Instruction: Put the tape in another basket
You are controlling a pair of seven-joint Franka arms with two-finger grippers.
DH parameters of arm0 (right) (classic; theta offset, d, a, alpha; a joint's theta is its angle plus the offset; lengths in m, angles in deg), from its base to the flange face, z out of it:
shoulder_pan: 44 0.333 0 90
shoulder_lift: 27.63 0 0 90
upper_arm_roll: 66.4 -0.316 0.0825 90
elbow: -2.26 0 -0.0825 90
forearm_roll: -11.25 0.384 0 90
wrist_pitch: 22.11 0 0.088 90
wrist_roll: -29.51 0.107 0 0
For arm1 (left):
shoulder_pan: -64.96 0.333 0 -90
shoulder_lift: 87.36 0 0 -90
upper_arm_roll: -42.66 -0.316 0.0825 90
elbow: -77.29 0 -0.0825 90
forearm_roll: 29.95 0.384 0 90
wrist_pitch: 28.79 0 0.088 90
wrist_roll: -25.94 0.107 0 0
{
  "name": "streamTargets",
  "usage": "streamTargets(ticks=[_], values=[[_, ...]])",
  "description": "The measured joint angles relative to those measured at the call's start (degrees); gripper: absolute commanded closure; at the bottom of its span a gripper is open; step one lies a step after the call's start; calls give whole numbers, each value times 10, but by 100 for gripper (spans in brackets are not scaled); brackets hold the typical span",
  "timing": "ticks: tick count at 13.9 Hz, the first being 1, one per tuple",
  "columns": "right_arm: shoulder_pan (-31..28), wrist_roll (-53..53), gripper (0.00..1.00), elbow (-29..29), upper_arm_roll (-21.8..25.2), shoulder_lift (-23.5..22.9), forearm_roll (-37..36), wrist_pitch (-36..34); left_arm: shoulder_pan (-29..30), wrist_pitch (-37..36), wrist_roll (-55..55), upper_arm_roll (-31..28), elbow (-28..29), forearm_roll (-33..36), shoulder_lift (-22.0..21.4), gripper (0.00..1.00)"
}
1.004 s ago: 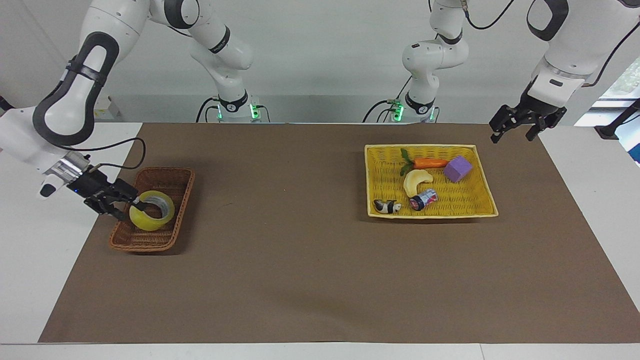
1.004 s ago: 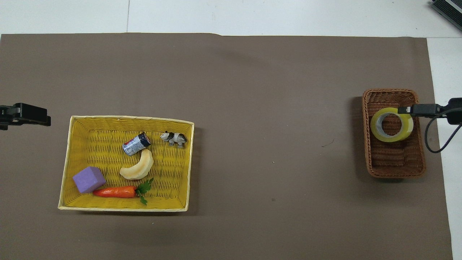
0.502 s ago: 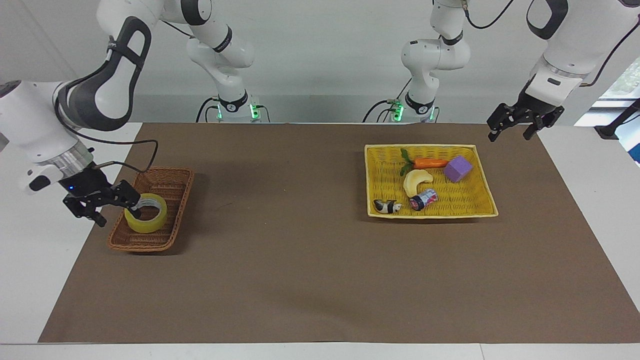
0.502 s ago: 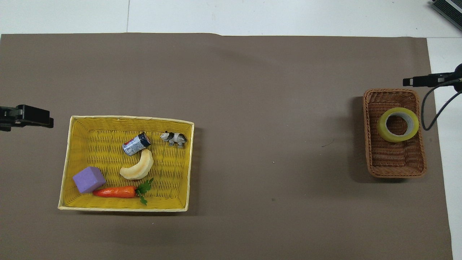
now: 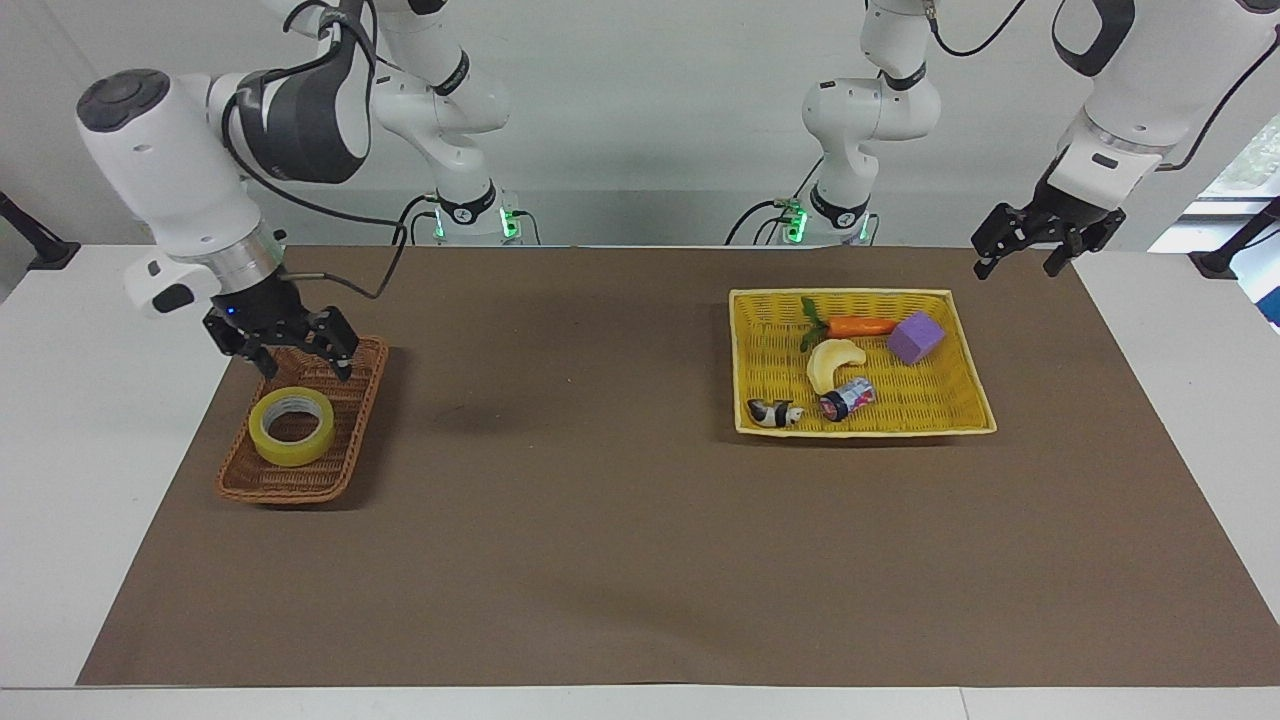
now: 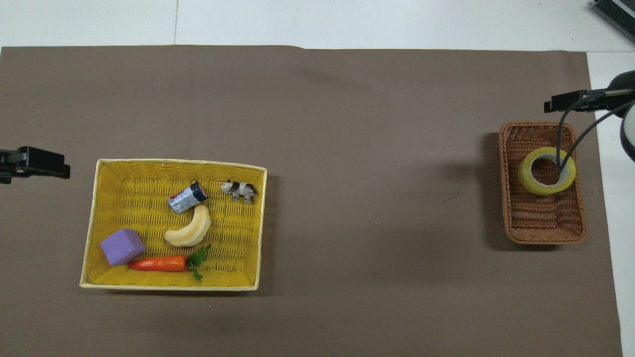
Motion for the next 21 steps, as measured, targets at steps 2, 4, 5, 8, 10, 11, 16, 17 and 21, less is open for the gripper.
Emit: streamTargets(ticks=[2,4,5,8,10,11,16,17,21], values=[[12,34,0,5,0,29,-1,-38,0,0,0,-6,0,0,0,0],[11,41,0,6,2,55,-1,-73,0,0,0,-9,0,0,0,0],[11,41,0,5,3,67,-5,-97,0,0,0,-9,0,0,0,0],[11,41,0,-4,3,90,-23,-164,0,0,0,-9,0,0,0,0],[11,41,0,1,1,97,-23,-170,0,0,0,-9,0,0,0,0],[11,38,0,3,0,97,-23,-168,0,0,0,-9,0,0,0,0],[11,11,0,14,0,97,-23,-147,0,0,0,-9,0,0,0,0],[11,11,0,14,0,97,-24,-147,0,0,0,-9,0,0,0,0],[11,-4,0,-2,-1,100,-54,-150,0,0,0,-9,0,0,0,0]])
